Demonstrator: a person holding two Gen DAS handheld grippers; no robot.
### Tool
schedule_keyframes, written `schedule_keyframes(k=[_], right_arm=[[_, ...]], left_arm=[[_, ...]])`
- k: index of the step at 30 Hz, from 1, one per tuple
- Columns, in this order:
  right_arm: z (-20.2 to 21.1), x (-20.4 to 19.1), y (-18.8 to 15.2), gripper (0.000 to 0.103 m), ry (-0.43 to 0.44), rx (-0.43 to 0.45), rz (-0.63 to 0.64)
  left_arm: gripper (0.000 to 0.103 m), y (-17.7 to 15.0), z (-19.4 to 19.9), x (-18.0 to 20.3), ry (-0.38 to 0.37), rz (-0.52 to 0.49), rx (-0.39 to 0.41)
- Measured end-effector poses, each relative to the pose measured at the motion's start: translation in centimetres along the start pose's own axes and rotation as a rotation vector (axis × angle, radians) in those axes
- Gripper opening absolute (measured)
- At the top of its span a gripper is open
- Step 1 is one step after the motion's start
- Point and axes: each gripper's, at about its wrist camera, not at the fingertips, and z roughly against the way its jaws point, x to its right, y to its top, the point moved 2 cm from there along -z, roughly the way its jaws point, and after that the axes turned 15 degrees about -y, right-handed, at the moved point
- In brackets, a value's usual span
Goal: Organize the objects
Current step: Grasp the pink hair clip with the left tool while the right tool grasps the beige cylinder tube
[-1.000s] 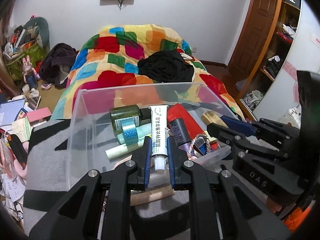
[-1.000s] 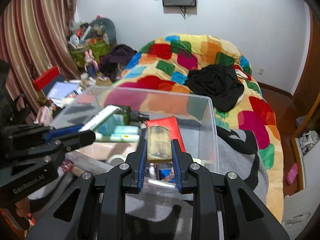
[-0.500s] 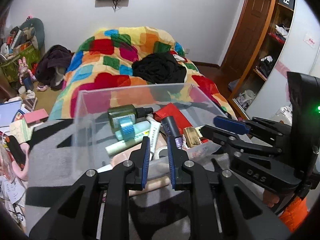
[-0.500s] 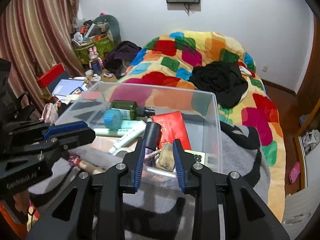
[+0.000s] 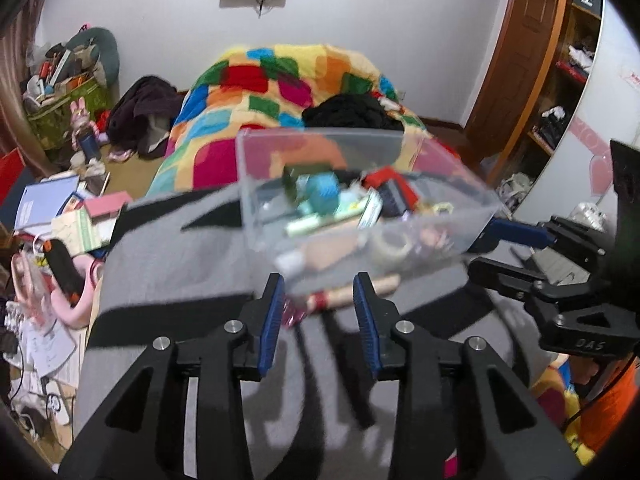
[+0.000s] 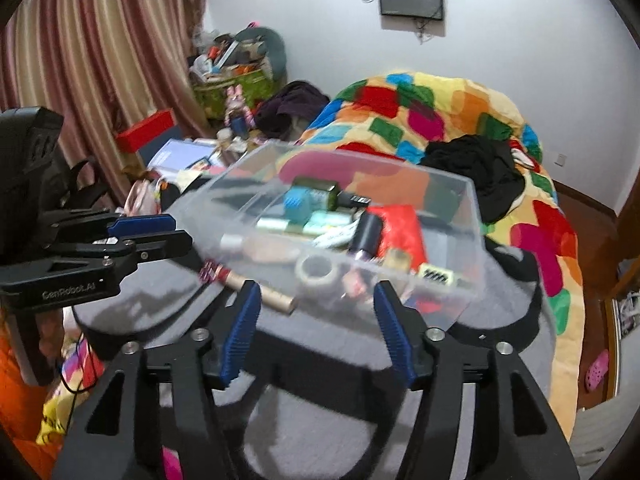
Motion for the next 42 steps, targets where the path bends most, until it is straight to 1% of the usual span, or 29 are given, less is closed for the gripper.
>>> schedule_keyframes(k=[3, 5, 7, 11, 13, 14, 15, 16, 17, 18, 21, 22, 24, 25, 26, 27, 28, 31, 32, 35, 38, 41, 42], right_arm=[[-1.5, -1.3, -0.5, 0.057, 0.025, -0.046, 0.025], [-2.8, -2.0, -0.6, 0.057, 0.027, -0.071, 0.031], [-3.9, -2.5, -0.7, 0.057, 0.024, -0.09, 0.035], [-5.4, -3.5, -0.8, 0.056, 0.035, -0.121, 0.047], [-5.8, -3.9, -0.8, 0.053, 0.038, -0.124, 0.05], [-6.0, -4.0, -0.8, 0.05, 0.044, -0.127, 0.047], [-6.1, -4.1, -0.8, 0.047, 0.05, -0.129, 0.044], [-6.3, -4.1, -0.8, 0.045, 0.056, -0.132, 0.04], [-6.5, -4.2, -0.7, 0.042, 0.062, -0.136, 0.039], [-6.6, -4.3, -0.7, 0.037, 0.065, -0.137, 0.039], [-6.6, -4.4, -0.7, 0.032, 0.053, -0.134, 0.047], [-6.5, -4.3, -0.8, 0.031, 0.053, -0.134, 0.047], [-6.4, -4.2, -0.9, 0.029, 0.067, -0.135, 0.046], [-6.1, -4.1, -1.0, 0.029, 0.082, -0.137, 0.047], [-5.8, -4.1, -1.3, 0.026, 0.115, -0.142, 0.048], [-5.5, -4.3, -1.6, 0.022, 0.145, -0.149, 0.055], [-5.0, -4.6, -2.0, 0.022, 0.162, -0.152, 0.07], [-3.0, -5.6, -3.5, 0.022, 0.152, -0.123, 0.16], [-2.5, -5.6, -3.7, 0.022, 0.144, -0.11, 0.171], [-1.7, -5.4, -3.3, 0.022, 0.108, -0.066, 0.177], [-2.8, -5.1, -1.9, 0.023, 0.075, -0.071, 0.158], [-4.9, -5.0, -0.8, 0.026, 0.049, -0.102, 0.159], [-5.6, -5.1, -0.6, 0.026, 0.042, -0.114, 0.163]], left_arm=[[0.035, -1.2, -1.2, -1.1, 0.003, 0.028, -0.044], [0.034, -1.7, -2.2, -1.8, 0.012, 0.045, -0.075], [0.029, -2.0, -2.8, -2.3, 0.02, 0.053, -0.087], [0.029, -2.1, -3.5, -2.5, 0.031, 0.042, -0.097], [0.029, -2.0, -4.1, -2.5, 0.035, 0.029, -0.109], [0.029, -2.0, -4.6, -2.5, 0.042, 0.028, -0.126], [0.026, -2.1, -4.9, -2.5, 0.043, 0.032, -0.136], [0.025, -2.1, -5.2, -2.5, 0.039, 0.034, -0.143], [0.024, -2.2, -5.3, -2.3, 0.049, 0.026, -0.134], [0.022, -2.2, -5.3, -2.1, 0.054, 0.02, -0.13], [0.019, -2.2, -5.3, -1.8, 0.063, 0.016, -0.12], [0.016, -2.3, -5.2, -1.7, 0.064, 0.015, -0.118], [0.013, -2.6, -4.9, -1.3, 0.048, 0.007, -0.121], [0.009, -2.7, -4.8, -1.1, 0.034, 0.006, -0.125], [0.005, -3.0, -4.7, -0.8, 0.002, 0.005, -0.135], [0.005, -3.1, -4.7, -0.4, -0.013, 0.003, -0.141], [0.005, -3.4, -4.6, 0.2, -0.013, -0.016, -0.143], [0.005, -4.3, -4.1, 1.8, -0.029, -0.056, -0.147], [0.005, -4.5, -3.9, 2.1, -0.033, -0.062, -0.146], [0.005, -5.0, -3.3, 2.1, -0.011, -0.06, -0.143], [0.005, -4.9, -2.6, 0.8, 0.017, -0.025, -0.127], [0.013, -4.5, -2.1, -0.6, 0.014, 0.018, -0.117], [0.019, -4.4, -2.0, -0.9, 0.016, 0.024, -0.114]])
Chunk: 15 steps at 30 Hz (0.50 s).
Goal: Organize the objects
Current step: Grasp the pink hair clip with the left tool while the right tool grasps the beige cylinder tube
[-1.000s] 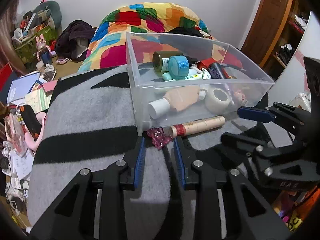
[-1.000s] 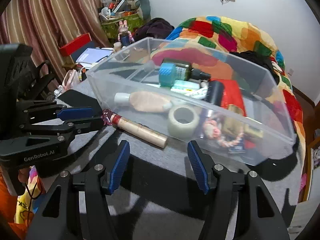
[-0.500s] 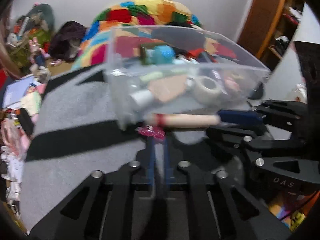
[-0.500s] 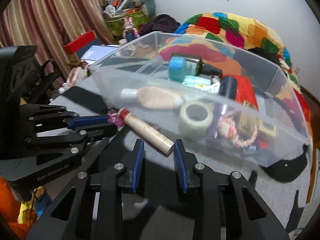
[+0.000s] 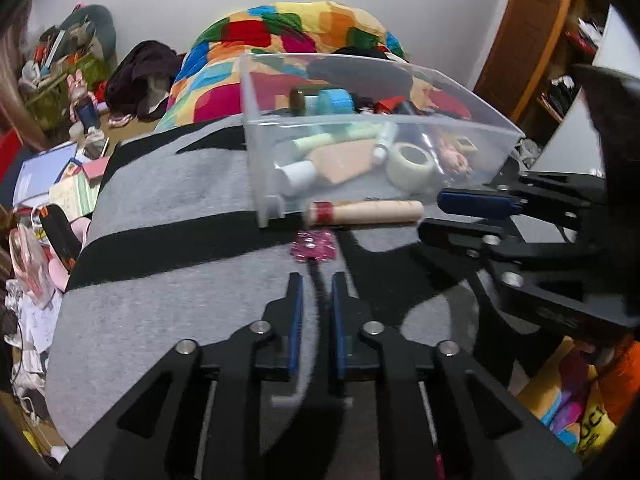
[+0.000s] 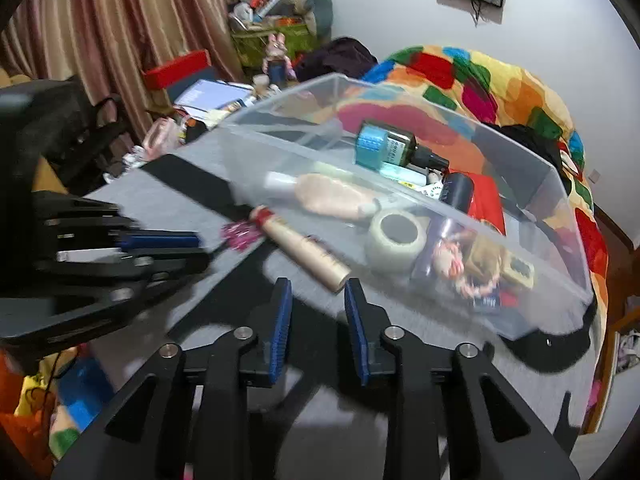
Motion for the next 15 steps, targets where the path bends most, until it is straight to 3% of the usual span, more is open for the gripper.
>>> schedule_keyframes(k=[1, 7, 15], right_arm=[[-0.6, 0.0, 0.3, 0.026, -0.005, -0.011, 0.003], [-2.1, -0.5, 0.7, 0.032, 0.009, -0.036, 0.017], [-1.8, -0.7, 0.3, 0.026, 0.028, -0.013, 0.025]], left_arm=[[0.026, 0.1, 0.0, -0.2, 0.009, 0.003, 0.002], [0.036, 1.0, -1.2, -0.5, 0.022, -0.008, -0.013], [0.037, 2.5, -3.2, -0.4, 0.064, -0.06, -0.039]])
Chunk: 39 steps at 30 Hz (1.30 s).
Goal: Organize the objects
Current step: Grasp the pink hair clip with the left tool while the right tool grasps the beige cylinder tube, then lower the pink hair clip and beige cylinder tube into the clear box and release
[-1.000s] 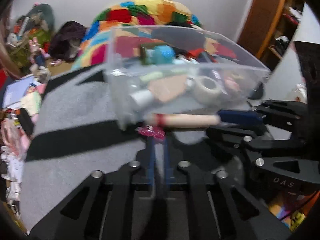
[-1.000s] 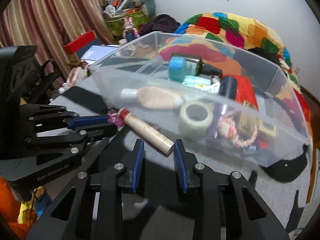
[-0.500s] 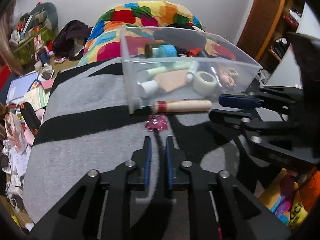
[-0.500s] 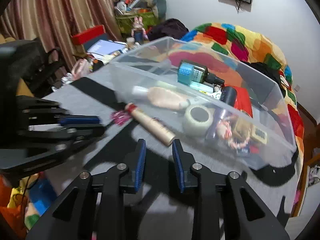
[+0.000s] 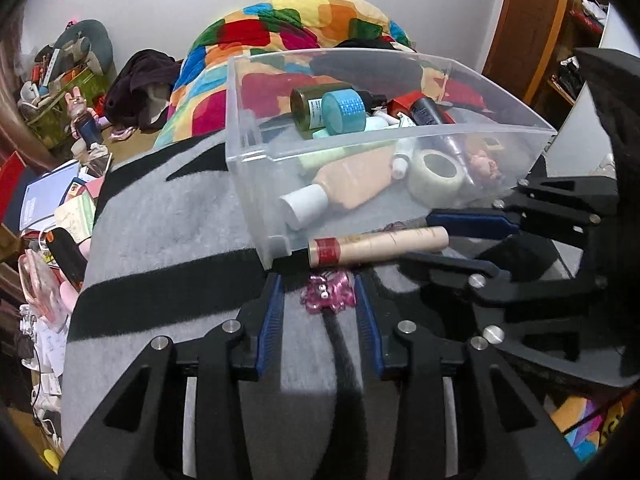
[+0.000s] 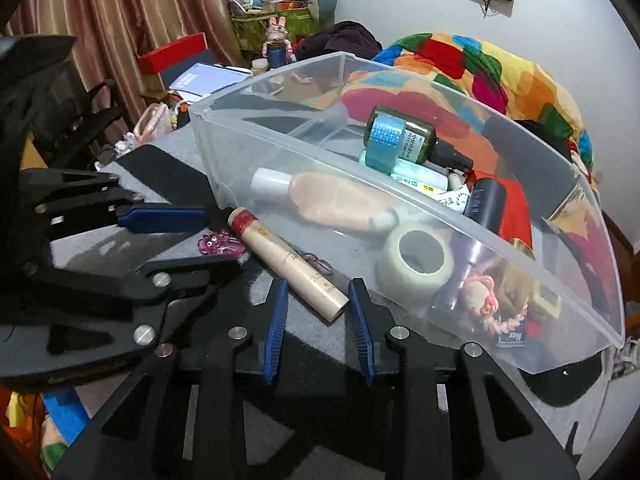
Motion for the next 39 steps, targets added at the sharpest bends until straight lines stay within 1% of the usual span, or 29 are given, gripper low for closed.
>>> schedule_keyframes(k=[2, 3, 4, 9, 13, 17, 19, 21, 23, 25, 28, 29, 31, 32, 33, 36, 39], right_arm=[[0.5, -0.2, -0.5, 0.024, 0.001, 0.009, 0.016], [0.8, -0.3, -0.8, 0.022, -0.004, 0.012, 0.025], [1.0, -0.4, -1.2, 0.021, -0.006, 0.013, 0.032], [2.8, 0.4, -3.4, 0.015, 0.003, 0.006, 0.016], [4.3, 1.2, -5.4, 0.014, 0.031, -0.009, -0.011], [5.8, 1.2, -6.8, 0.014, 0.041, 0.011, 0.006], [6.3, 1.2, -6.5, 0.016, 0.026, 0.027, 0.004], [6.3, 1.2, -5.7, 0.026, 0.013, 0.049, -0.006], [6.1, 1.0, -4.9, 0.031, -0.004, 0.062, -0.013], [5.0, 0.7, -3.8, 0.031, -0.032, 0.056, -0.017], [3.1, 0.5, -3.0, 0.031, -0.07, 0.027, -0.013], [2.2, 0.5, -2.9, 0.031, -0.08, 0.0, -0.018], [1.9, 0.8, -2.8, 0.026, -0.061, 0.004, -0.048], [2.0, 0.9, -2.9, 0.018, -0.05, 0.002, -0.058], [2.1, 0.9, -2.9, 0.014, -0.049, 0.002, -0.061], [2.8, 0.5, -3.2, 0.014, -0.067, 0.012, -0.049], [4.0, 0.5, -3.5, 0.014, -0.064, 0.032, -0.059]], left_arm=[[0.034, 0.0, -0.1, 0.0, 0.0, -0.005, 0.012], [0.029, -0.1, -0.1, 0.1, 0.0, -0.012, 0.022], [0.026, -0.2, 0.0, 0.2, -0.001, -0.02, 0.026], [0.026, -0.9, 0.3, 1.0, 0.016, -0.046, 0.046], [0.026, -1.7, 0.9, 1.7, -0.021, -0.042, 0.05], [0.026, -2.8, 1.6, 2.9, -0.059, -0.04, 0.058], [0.026, -3.3, 2.2, 3.6, -0.07, -0.043, 0.067], [0.026, -3.5, 2.8, 4.1, -0.067, -0.05, 0.081], [0.026, -3.4, 3.6, 4.4, -0.071, -0.05, 0.102], [0.026, -3.1, 4.3, 4.4, -0.072, -0.043, 0.125], [0.026, -2.4, 5.4, 3.9, -0.073, -0.029, 0.156], [0.026, -2.2, 5.7, 3.9, -0.072, -0.025, 0.165], [0.026, -1.9, 6.4, 3.8, -0.074, -0.016, 0.19], [0.026, -1.6, 6.7, 3.8, -0.074, -0.013, 0.203], [0.026, -1.4, 7.1, 3.8, -0.075, -0.011, 0.214], [0.026, -0.6, 8.3, 3.8, -0.079, -0.011, 0.256], [0.026, 0.6, 9.6, 4.0, -0.08, -0.016, 0.303]])
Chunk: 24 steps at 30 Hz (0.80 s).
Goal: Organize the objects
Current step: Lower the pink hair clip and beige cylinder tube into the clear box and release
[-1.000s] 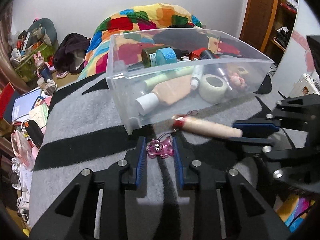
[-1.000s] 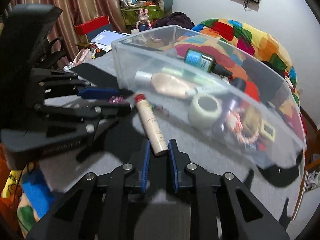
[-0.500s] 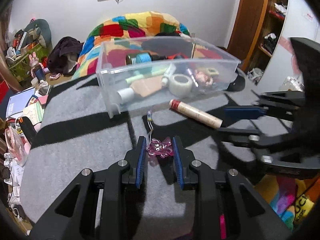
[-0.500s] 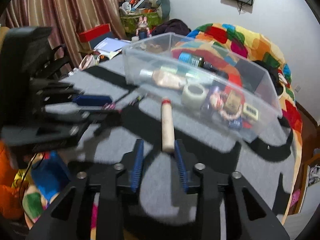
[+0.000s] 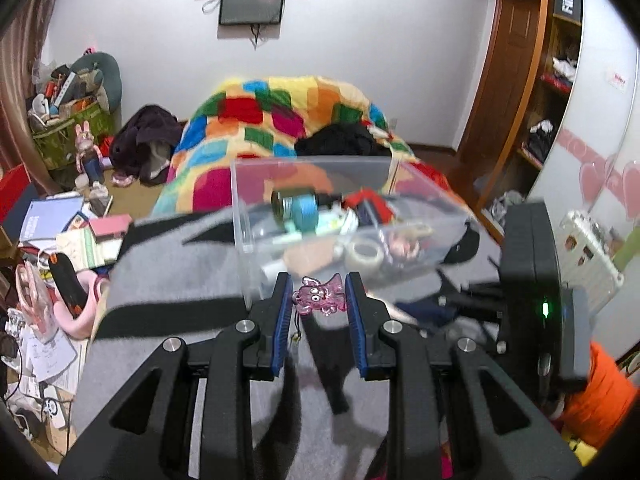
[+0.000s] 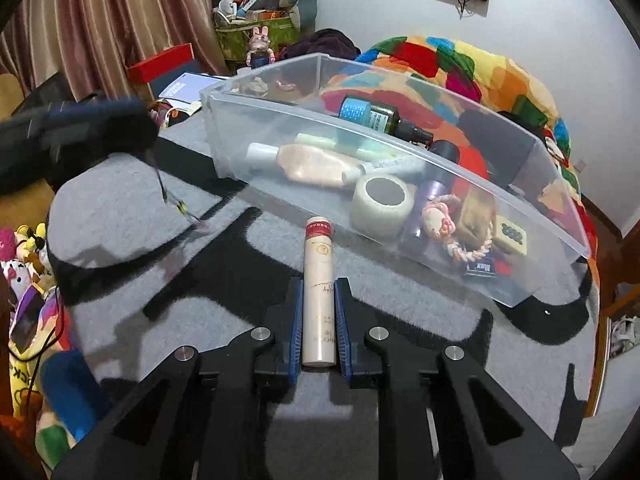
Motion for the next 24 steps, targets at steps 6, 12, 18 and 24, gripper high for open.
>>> schedule_keyframes(k=[6, 12, 18, 24], right_arm=[[3.1, 1.8, 1.0, 0.014, 0.023, 0.072, -0.087], [5.7, 4.3, 3.1, 0.014, 0.013, 0.152, -0.18], [6.2, 7.3, 5.3, 0.014, -0.01, 0.198, -0.284], [3.7, 9.1, 7.0, 0.014, -0.035, 0.165, -0.329]], left_arm=[[0.026, 2.7, 0.9, 0.4, 0.015, -0.016, 0.065], [0.026, 5.3, 0.9, 0.5, 0.023, -0.015, 0.125], [0.026, 6.7, 0.2, 0.1, 0.03, -0.01, 0.162], [0.026, 7.1, -2.6, -2.0, -0.001, 0.054, 0.126]])
